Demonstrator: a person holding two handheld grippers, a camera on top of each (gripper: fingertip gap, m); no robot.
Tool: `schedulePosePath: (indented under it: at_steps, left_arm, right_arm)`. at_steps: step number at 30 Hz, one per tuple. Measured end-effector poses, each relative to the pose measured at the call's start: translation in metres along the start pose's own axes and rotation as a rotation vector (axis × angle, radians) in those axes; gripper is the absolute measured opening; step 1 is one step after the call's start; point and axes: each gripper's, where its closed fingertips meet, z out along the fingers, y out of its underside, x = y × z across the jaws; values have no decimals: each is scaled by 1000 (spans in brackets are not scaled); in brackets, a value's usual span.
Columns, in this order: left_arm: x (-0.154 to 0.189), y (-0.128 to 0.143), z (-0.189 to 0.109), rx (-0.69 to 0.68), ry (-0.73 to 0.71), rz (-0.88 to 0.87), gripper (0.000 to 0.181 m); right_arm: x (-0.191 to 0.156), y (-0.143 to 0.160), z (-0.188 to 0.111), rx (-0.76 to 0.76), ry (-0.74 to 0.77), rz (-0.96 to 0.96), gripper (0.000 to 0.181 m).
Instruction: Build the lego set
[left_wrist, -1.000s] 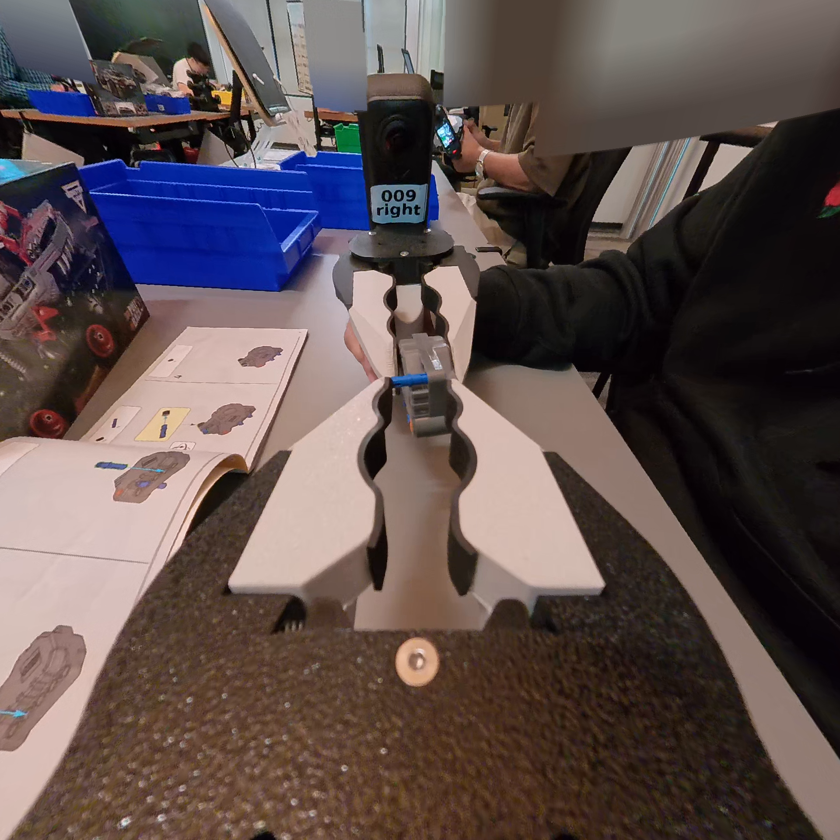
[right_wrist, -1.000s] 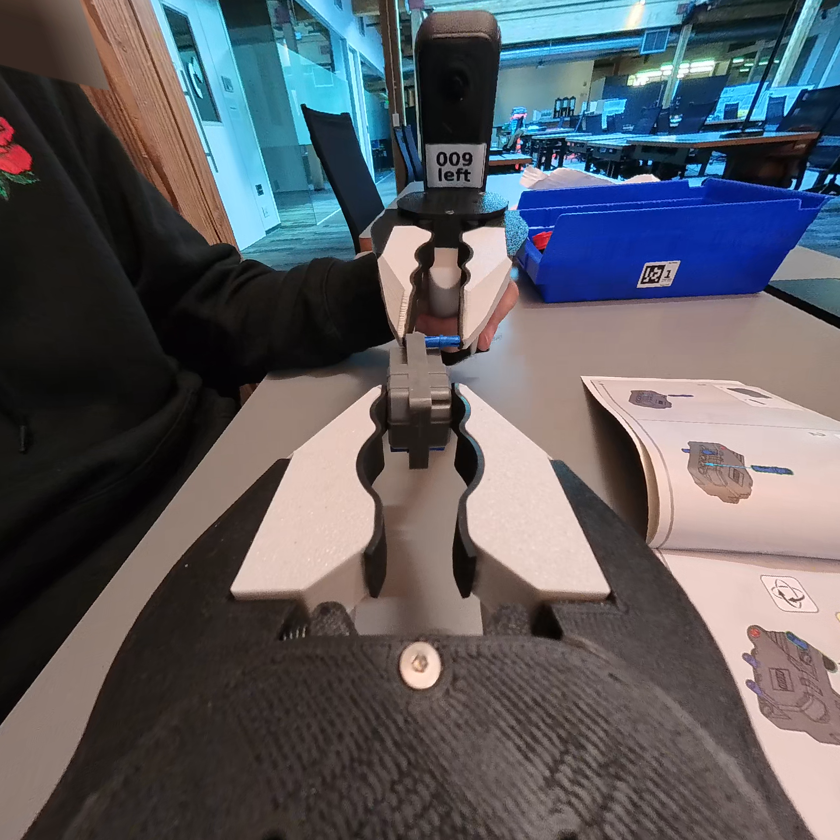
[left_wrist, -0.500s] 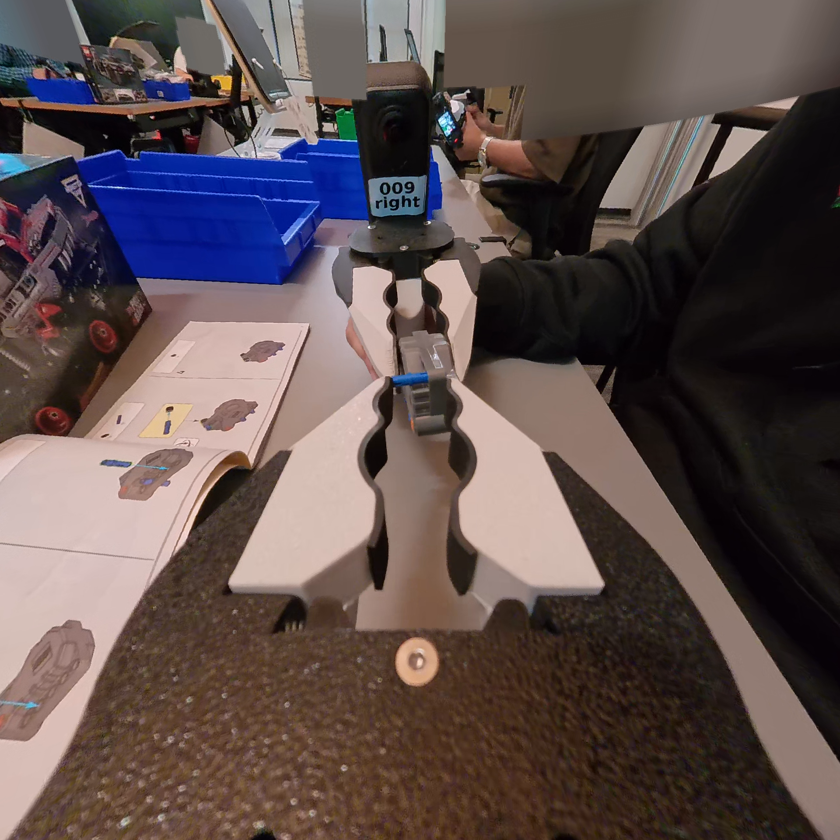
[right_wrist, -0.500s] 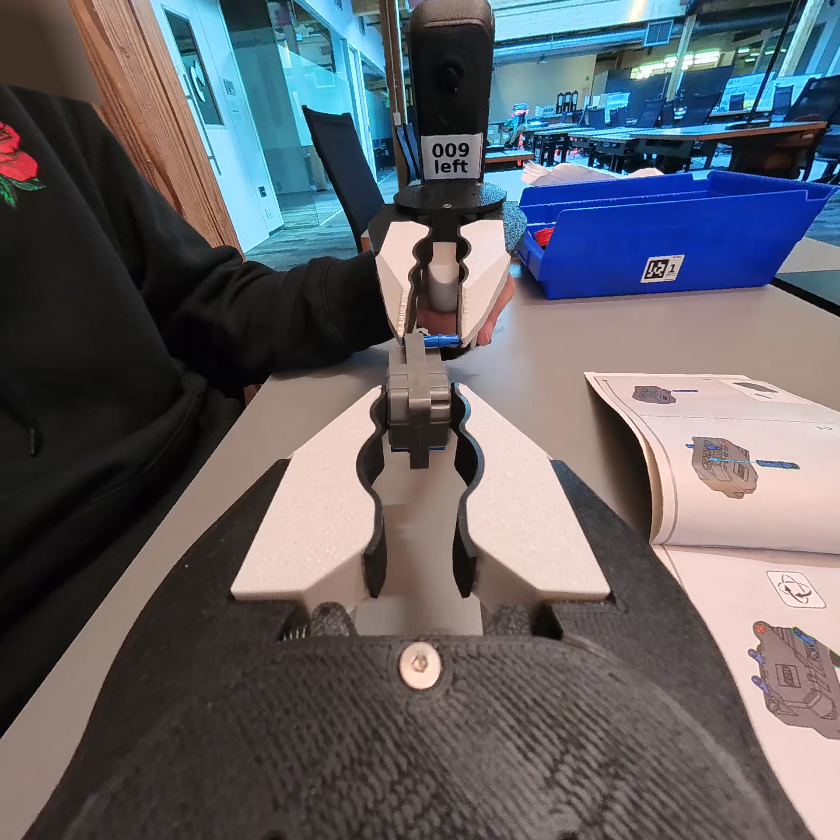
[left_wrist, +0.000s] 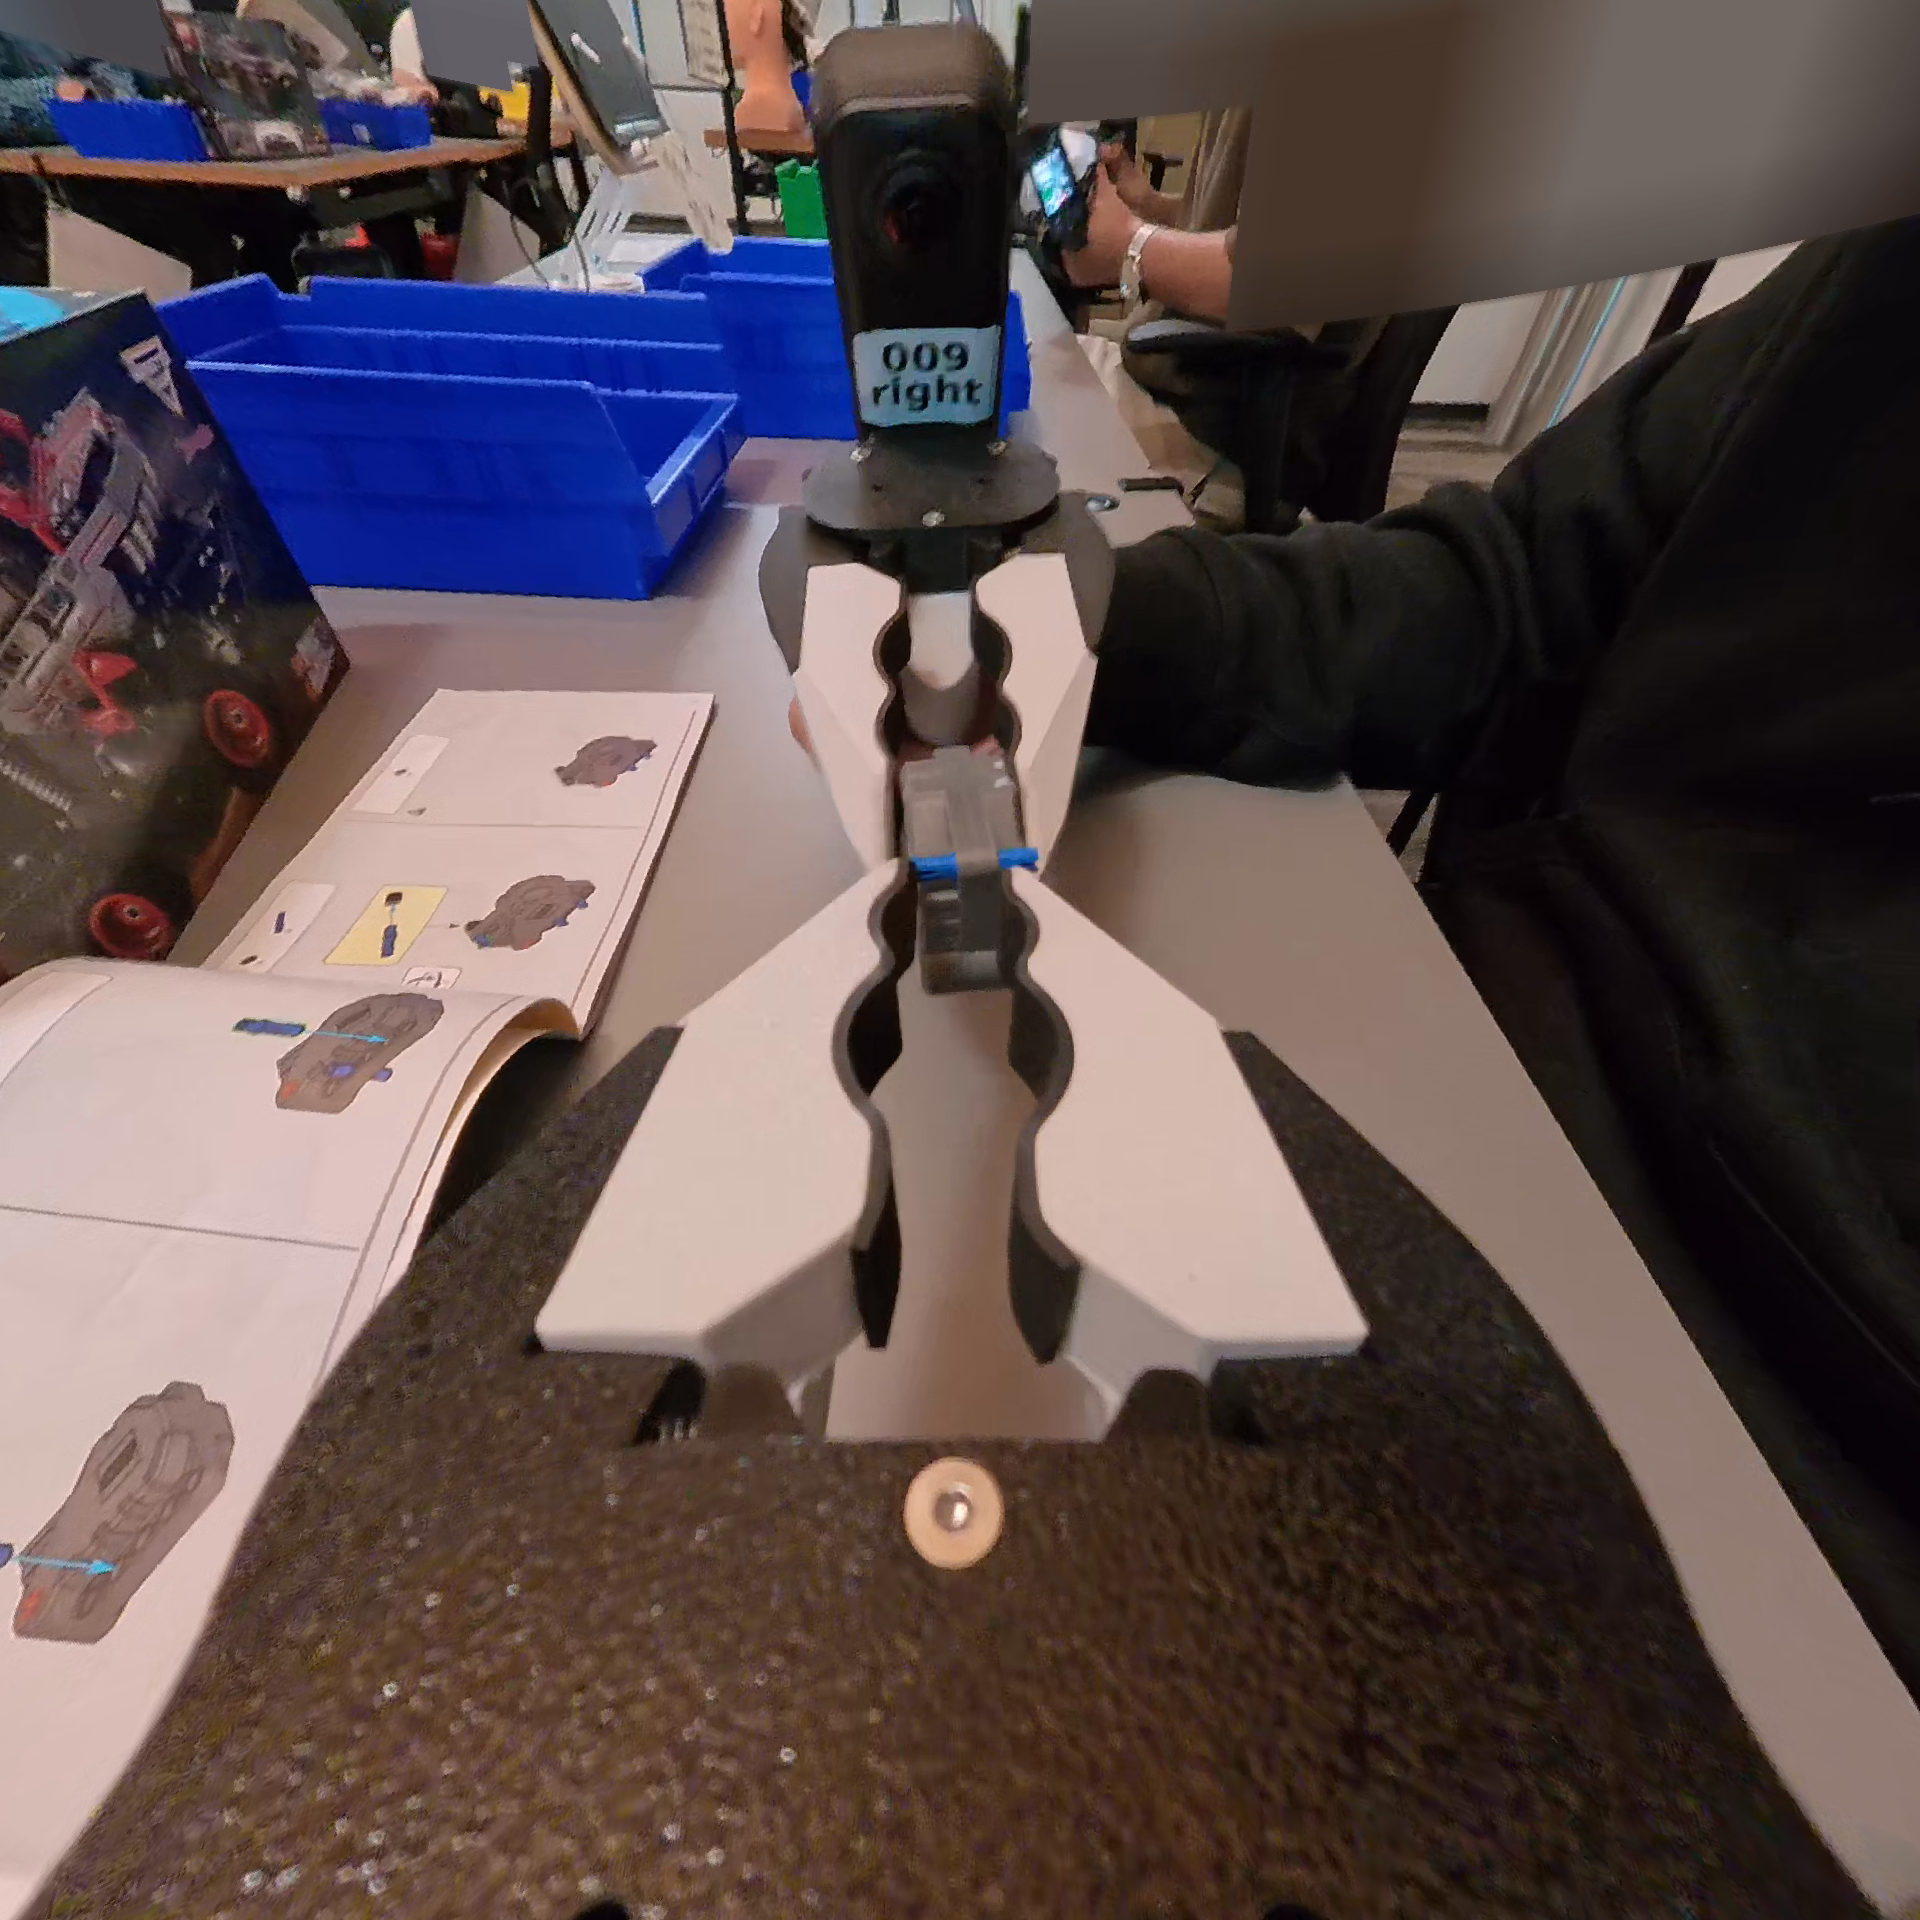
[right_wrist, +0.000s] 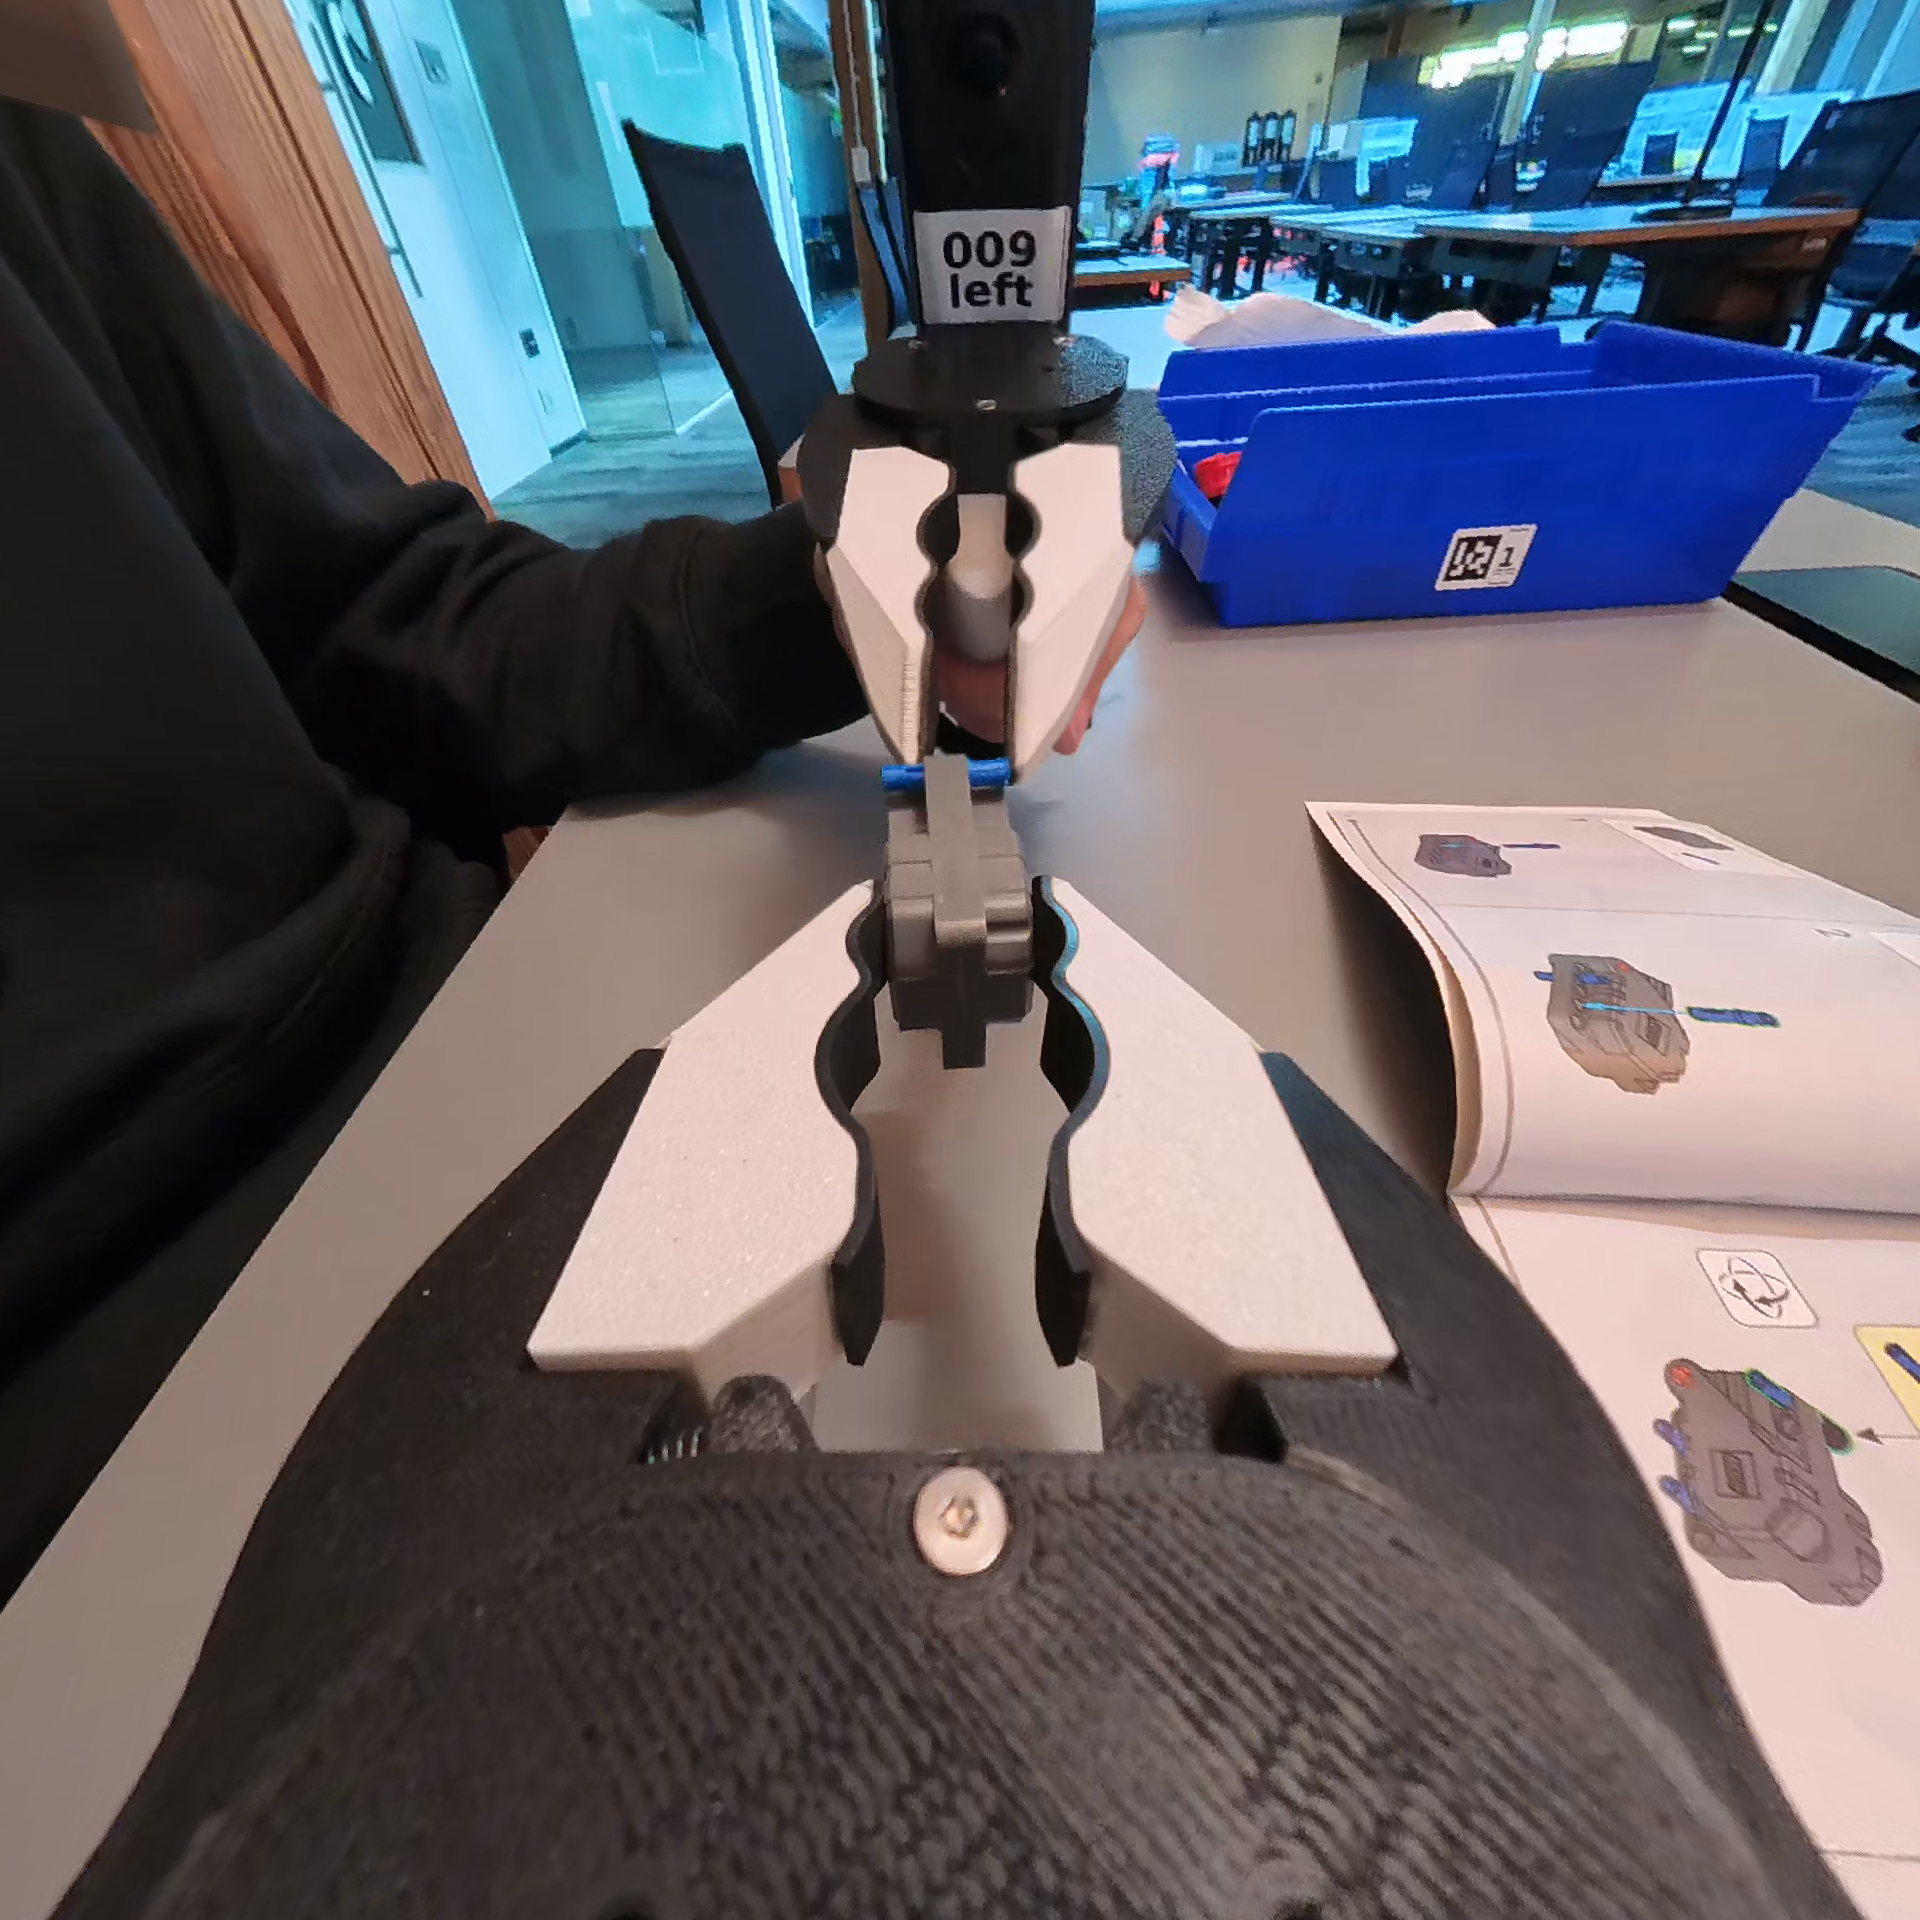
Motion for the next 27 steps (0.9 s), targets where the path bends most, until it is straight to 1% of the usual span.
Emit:
schedulePosePath:
  at_steps: [3, 6, 9, 12, 15, 18, 21, 24, 27]
  left_arm:
    - [-1, 1, 1, -14, -13, 16, 12]
    - [-4, -2, 1, 43, -7, 7, 12]
    - [-1, -1, 0, 42, 8, 28, 12]
    - [-3, 0, -3, 51, 10, 14, 13]
    - [-11, 5, -11, 42, -18, -20, 27]
    - [-19, 11, -19, 22, -57, -28, 31]
    - [-24, 21, -20, -38, -87, -12, 33]
    - [-25, 35, -16, -123, -97, -4, 32]
    - [-30, 52, -12, -229, -136, 22, 32]
  right_arm:
    - [1, 2, -1, -12, 2, 8, 25]
    - [3, -1, -2, 10, 7, 15, 25]
    - [1, -1, -1, 5, 8, -13, 25]
    - [2, -1, 0, 6, 27, -49, 25]
    - [14, 1, -2, -12, 132, -126, 25]
    - [33, 14, -2, -149, 308, -313, 25]
    - [45, 32, 3, -358, 443, -576, 25]
    - [50, 46, 9, -514, 499, -756, 25]
    - [49, 54, 13, -572, 489, -804, 25]
